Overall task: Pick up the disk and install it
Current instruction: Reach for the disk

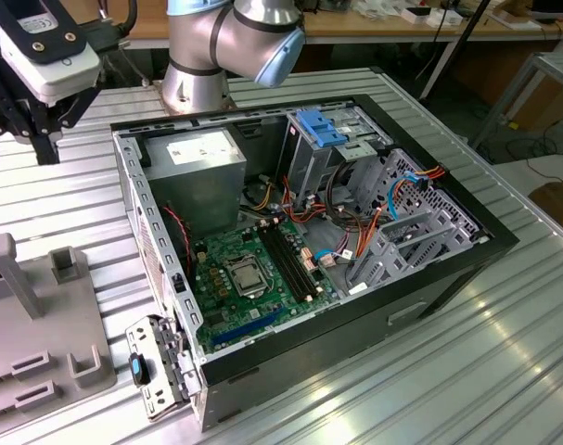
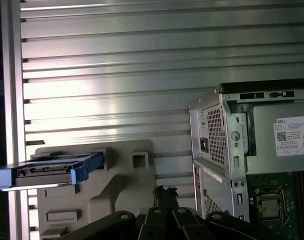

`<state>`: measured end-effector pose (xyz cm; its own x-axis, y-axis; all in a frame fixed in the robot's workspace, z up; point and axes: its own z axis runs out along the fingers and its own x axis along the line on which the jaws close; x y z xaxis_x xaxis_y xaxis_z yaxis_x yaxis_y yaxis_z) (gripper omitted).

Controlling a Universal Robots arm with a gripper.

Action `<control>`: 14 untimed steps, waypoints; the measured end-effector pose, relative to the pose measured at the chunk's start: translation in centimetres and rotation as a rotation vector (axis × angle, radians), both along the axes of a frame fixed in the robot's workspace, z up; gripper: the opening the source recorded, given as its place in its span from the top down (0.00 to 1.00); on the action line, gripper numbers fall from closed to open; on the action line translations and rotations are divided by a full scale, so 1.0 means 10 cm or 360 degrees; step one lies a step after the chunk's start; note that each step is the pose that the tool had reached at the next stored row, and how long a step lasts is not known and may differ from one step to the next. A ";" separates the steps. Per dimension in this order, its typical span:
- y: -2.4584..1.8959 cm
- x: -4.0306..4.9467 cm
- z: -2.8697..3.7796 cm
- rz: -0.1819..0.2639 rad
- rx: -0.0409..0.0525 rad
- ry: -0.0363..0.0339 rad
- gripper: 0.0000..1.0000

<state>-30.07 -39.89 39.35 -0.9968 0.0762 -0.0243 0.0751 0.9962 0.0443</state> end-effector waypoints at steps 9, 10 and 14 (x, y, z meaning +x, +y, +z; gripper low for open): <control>0.000 -0.194 0.000 0.0000 0.0000 0.0000 0.89; 0.000 -0.208 0.000 0.0000 0.0000 0.0000 0.89; 0.000 -0.284 0.000 0.0000 0.0000 0.0000 0.89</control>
